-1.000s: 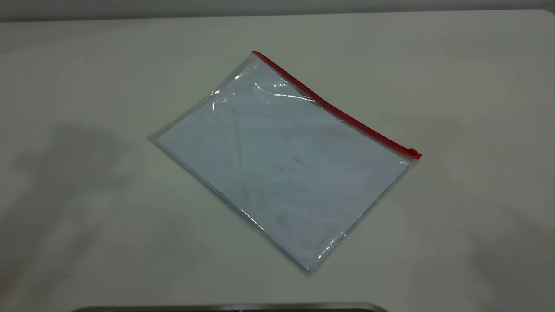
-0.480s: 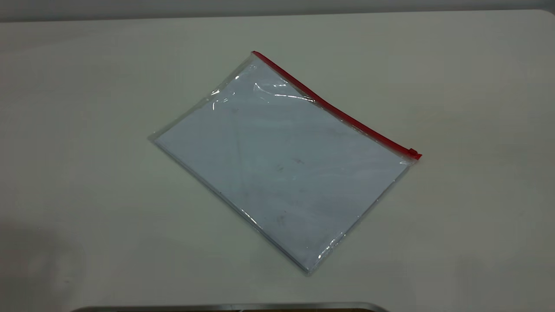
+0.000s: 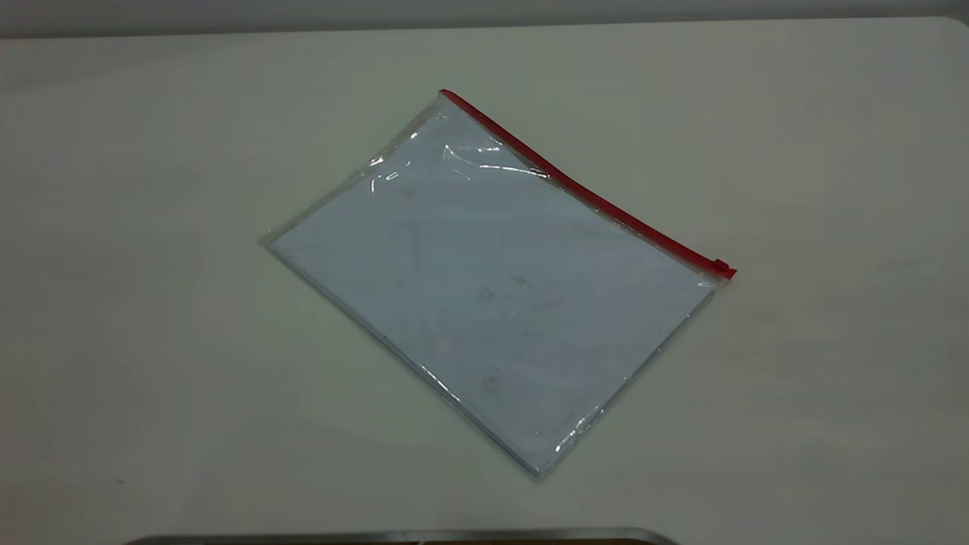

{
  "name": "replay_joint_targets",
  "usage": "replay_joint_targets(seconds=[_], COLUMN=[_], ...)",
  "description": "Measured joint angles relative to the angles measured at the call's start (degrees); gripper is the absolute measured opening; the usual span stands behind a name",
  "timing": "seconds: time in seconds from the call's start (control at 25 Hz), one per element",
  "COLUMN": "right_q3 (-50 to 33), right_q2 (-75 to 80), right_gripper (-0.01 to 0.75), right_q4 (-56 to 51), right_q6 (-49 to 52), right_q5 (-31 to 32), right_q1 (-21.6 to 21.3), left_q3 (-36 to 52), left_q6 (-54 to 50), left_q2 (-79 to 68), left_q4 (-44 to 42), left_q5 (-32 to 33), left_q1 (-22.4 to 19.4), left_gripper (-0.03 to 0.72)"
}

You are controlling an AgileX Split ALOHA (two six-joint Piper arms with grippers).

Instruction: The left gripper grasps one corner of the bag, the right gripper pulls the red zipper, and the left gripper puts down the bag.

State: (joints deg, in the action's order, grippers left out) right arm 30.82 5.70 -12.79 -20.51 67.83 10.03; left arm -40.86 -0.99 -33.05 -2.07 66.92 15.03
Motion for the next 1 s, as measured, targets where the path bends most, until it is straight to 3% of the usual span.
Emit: replay_joint_targets(seconds=[0.4, 1.0], right_q3=[-3.0, -3.0], right_q2=[-6.6, -6.6], right_gripper=[0.580, 0.580], right_q4=[0.6, 0.6], right_q6=[-0.1, -0.1], right_q5=[-1.4, -1.4], right_q1=[0.0, 0.0], left_q3=[10.6, 13.0], left_q6=[0.1, 1.0], left_q2=[11.9, 14.0], left_q4=[0.0, 2.1], left_q5=[-0.3, -2.6], left_q1=[0.0, 0.0], left_gripper=[0.587, 0.588])
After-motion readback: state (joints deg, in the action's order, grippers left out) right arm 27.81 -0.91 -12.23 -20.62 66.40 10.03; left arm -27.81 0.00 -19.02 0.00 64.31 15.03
